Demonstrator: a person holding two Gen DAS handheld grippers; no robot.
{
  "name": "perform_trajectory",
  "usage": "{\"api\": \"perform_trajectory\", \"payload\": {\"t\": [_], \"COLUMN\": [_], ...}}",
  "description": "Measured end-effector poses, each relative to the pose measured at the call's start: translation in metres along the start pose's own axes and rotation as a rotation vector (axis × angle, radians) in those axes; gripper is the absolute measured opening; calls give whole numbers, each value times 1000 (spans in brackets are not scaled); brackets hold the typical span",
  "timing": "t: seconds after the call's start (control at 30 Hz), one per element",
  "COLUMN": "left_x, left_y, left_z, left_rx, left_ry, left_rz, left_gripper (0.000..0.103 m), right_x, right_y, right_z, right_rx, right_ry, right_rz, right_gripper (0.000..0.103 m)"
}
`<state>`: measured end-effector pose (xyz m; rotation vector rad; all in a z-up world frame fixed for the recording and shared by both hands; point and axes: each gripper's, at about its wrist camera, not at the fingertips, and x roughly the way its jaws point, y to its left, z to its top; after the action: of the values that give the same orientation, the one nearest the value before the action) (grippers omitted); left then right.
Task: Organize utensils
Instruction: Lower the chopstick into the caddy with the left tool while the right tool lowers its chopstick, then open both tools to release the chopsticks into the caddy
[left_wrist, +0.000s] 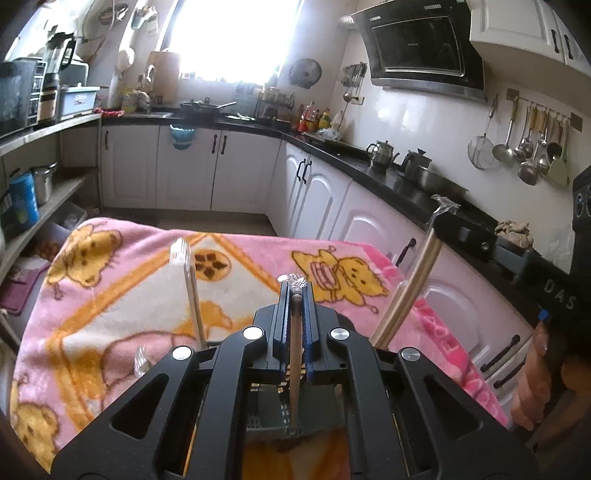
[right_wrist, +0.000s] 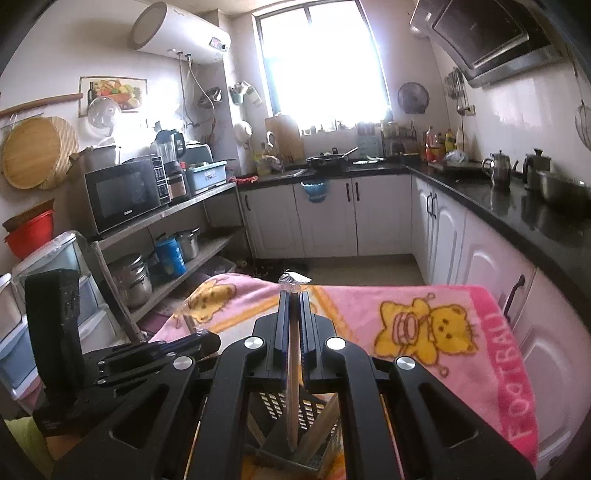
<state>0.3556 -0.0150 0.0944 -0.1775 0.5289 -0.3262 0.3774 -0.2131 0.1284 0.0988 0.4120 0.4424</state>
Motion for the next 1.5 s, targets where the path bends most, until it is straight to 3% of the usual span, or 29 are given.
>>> {"api": "perform_trajectory", "payload": {"t": [0.33, 0.73, 0.97, 1.1, 1.2, 1.33, 1.5], "left_x": [-3, -4, -15, -24, -31, -37, -46], "left_y": [5, 6, 10, 11, 8, 2, 0], "left_z": [-9, -17, -20, -20, -21, -24, -26], "left_rx": [4, 17, -14, -45, -53, -39, -44], "left_ry": [1, 34, 37, 18, 12, 10, 14], "left_rz": [-1, -1, 16, 7, -9, -15, -17], "left_gripper": [2, 2, 18, 27, 29, 34, 36], "right_x": [22, 21, 22, 24, 23, 16, 5], "right_y": [-12, -17, -21, -24, -21, -17, -15], "right_z": [-24, -39, -41, -44, -45, -47, -47], "right_rx": [55, 61, 45, 60, 41, 33, 31], "right_ry": [46, 76, 101, 127, 140, 142, 145], "right_rz": [13, 13, -3, 7, 10, 24, 14], "right_gripper": [5, 6, 7, 20, 24, 41, 53]}}
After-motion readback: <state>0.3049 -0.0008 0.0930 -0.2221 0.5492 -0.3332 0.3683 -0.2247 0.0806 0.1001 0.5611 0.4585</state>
